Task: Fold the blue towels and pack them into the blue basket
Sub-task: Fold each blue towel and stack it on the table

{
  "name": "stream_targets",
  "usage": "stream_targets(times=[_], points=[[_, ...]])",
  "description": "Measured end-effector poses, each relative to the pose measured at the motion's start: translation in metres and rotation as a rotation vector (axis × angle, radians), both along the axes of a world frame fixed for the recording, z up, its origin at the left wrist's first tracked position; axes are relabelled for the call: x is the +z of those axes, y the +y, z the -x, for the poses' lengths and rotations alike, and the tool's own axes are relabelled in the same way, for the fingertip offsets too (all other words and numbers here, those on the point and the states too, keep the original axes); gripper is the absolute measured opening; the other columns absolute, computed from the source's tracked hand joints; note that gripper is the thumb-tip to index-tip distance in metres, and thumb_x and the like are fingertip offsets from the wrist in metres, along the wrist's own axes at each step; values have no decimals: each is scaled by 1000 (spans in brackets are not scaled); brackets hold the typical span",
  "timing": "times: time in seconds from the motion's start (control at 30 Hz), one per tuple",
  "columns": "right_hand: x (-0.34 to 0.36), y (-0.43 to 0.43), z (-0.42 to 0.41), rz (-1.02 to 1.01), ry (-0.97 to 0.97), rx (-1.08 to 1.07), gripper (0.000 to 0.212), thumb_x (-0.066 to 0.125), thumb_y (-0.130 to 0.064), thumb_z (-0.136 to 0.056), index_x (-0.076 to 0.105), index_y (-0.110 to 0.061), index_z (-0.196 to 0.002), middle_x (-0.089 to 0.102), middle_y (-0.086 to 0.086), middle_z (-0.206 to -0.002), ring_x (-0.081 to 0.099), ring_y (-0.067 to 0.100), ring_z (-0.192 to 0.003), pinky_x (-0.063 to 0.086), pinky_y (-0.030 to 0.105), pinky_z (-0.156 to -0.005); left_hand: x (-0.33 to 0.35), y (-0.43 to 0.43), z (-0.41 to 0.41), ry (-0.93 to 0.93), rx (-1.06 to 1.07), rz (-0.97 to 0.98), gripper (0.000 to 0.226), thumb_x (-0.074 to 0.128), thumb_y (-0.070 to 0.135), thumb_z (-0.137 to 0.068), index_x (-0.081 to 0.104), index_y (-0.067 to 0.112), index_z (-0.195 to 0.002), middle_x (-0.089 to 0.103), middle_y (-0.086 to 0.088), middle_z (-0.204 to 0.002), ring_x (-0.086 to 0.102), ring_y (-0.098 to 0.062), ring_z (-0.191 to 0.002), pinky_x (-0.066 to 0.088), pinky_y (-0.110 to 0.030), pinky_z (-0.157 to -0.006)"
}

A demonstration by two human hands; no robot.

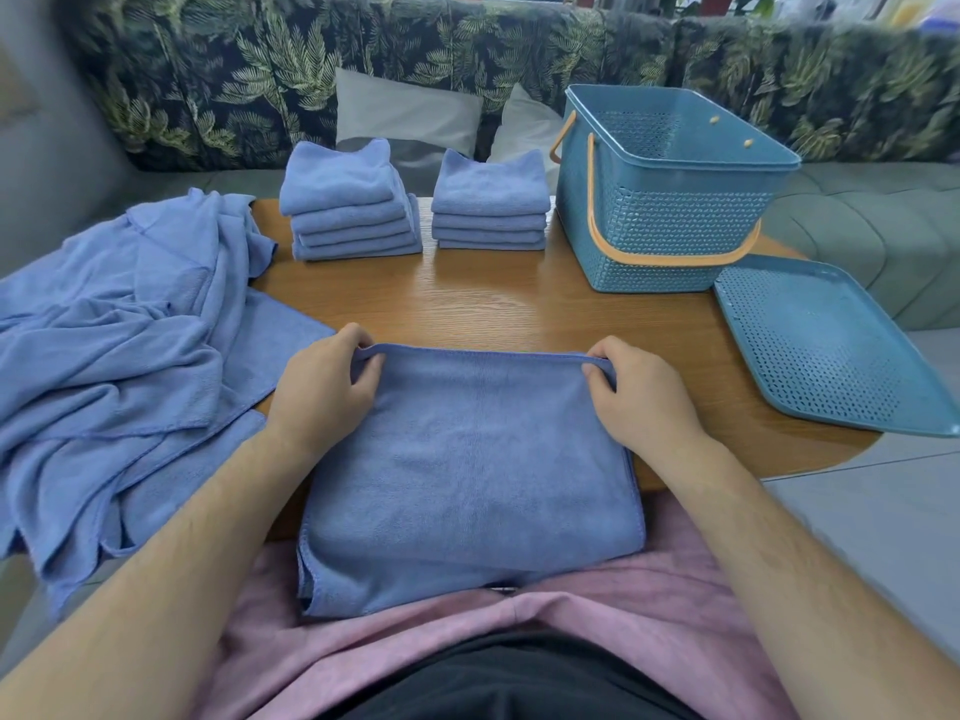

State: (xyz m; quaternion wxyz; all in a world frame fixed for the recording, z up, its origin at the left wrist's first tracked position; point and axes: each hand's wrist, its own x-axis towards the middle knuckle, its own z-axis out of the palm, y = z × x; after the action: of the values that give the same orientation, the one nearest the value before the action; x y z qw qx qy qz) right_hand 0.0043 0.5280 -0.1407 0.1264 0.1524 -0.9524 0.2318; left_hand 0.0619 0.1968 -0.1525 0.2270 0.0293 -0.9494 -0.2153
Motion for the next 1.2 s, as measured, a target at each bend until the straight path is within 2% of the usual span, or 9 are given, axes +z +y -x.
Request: stream_targets(times=[0.2,0.37,0.5,0.6,0.73,0.83,0.93,1.0,1.2], points=[[-9,-7,5,31,-80,-3,11,54,-20,-100,64,-15,-97,54,-5,-106,58,19,-85,48,36,-75,-7,-2,3,-88,-22,-34,17,60,28,-97,69,17,-107,66,3,-96,59,-20,-95,44,-32,-77],[-10,-8,6,-36,-59,19,12,51,-17,-100,63,-17,-98,58,-7,-106,54,20,-96,49,39,-77,-12,-7,6,-99,-56,-38,13,64,25,-95,71,18,-102,53,3,-96,53,-20,-92,48,-39,-82],[-13,-9,1,-84,19,-2,12,50,-15,-101,63,-14,-103,59,1,-104,52,25,-98,45,39,-79,-14,-2,5,-72,-12,60,9,60,27,-97,67,21,-100,55,5,-102,47,-22,-95,39,-39,-79],[-9,-9,-1,84,21,-7,11,49,-12,-101,59,-13,-104,53,2,-106,53,23,-89,44,39,-77,-14,1,3,-68,28,42,9,52,25,-101,59,21,-106,52,6,-94,48,-25,-94,32,-39,-78],[-3,-7,1,277,-3,10,9,55,-8,-99,60,-15,-98,53,-1,-104,51,11,-93,39,16,-81,-11,-1,3,-16,15,-36,7,49,19,-103,53,18,-109,55,-5,-85,51,-28,-85,38,-42,-74],[-3,-5,5,343,-54,-3,8,61,-7,-96,62,-16,-97,60,1,-108,55,12,-101,35,4,-83,-7,-1,1,-1,-43,-219,8,52,12,-102,55,12,-109,56,-8,-94,48,-19,-93,35,-24,-78],[-3,-2,7,396,-142,-48,6,65,-12,-95,68,-15,-99,66,-3,-112,60,11,-104,42,15,-87,-5,-2,0,74,-60,-238,7,59,6,-98,58,13,-100,58,-7,-94,46,-8,-89,33,-6,-80],[-2,-1,7,437,-191,-74,4,69,-14,-93,71,-16,-97,71,-6,-106,63,10,-98,47,23,-86,-5,-2,-1,108,-60,-246,12,64,5,-95,60,16,-96,58,-2,-91,47,-1,-85,34,-5,-80],[5,2,5,502,-233,-90,6,76,-14,-89,75,-20,-87,73,-7,-88,64,4,-79,43,10,-67,0,-6,-5,155,-32,-277,8,72,4,-89,69,11,-90,60,7,-88,54,8,-87,37,-4,-80]])
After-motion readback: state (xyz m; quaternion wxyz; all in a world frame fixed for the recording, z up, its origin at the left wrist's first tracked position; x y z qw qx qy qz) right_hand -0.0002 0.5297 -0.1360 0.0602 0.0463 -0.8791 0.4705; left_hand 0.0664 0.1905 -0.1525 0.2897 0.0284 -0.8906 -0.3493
